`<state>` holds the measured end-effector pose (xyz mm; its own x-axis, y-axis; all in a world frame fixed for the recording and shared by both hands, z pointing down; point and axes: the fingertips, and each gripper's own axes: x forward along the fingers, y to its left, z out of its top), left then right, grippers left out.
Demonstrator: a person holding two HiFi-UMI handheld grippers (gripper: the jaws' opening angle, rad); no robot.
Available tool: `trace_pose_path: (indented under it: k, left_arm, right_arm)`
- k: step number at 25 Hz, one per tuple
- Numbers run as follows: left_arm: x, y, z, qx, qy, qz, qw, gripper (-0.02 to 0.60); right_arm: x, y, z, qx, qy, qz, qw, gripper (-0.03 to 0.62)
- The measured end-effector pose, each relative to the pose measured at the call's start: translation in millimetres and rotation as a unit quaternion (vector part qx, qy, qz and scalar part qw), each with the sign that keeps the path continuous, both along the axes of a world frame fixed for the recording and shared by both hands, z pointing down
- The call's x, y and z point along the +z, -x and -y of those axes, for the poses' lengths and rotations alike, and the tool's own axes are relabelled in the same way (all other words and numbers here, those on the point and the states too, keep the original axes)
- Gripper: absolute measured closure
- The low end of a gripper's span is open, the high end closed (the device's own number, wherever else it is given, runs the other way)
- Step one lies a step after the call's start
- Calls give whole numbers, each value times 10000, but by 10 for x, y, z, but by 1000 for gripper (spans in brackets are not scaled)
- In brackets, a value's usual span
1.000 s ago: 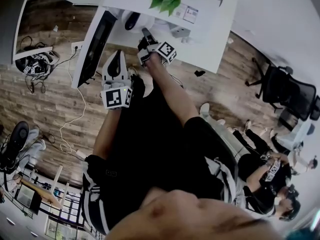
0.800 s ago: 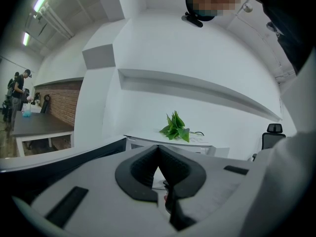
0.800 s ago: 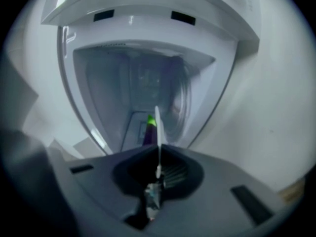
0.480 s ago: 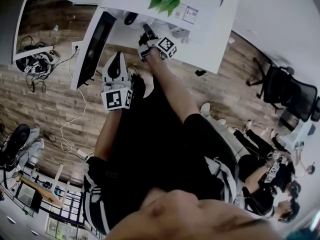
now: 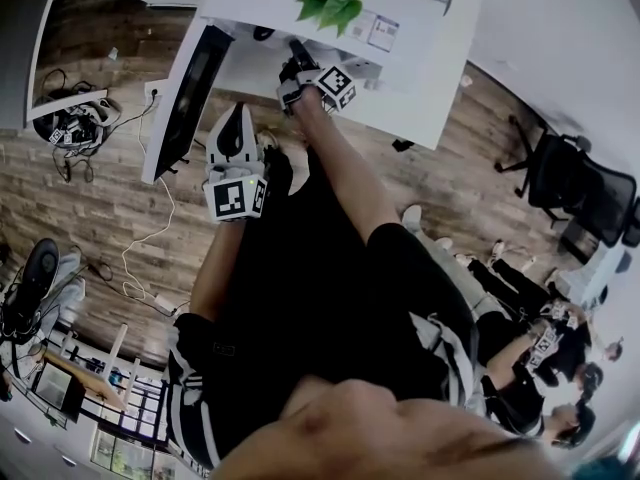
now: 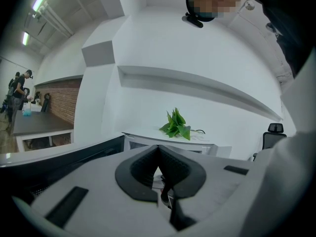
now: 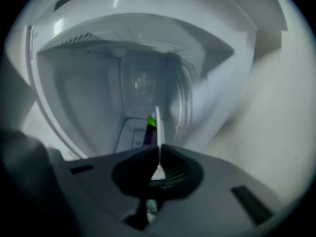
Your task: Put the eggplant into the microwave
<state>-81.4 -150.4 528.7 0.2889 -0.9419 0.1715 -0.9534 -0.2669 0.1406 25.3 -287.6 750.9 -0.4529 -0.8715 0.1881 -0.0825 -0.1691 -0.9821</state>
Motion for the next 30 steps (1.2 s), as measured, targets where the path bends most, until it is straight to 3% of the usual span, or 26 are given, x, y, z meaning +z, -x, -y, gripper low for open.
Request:
trace_pose_path:
  k: [30]
  left_arm:
    - [-11,-4,108,-119,50,-83,9999,549]
  right_arm:
    - [13,4,163,285,99,-86,9995,554]
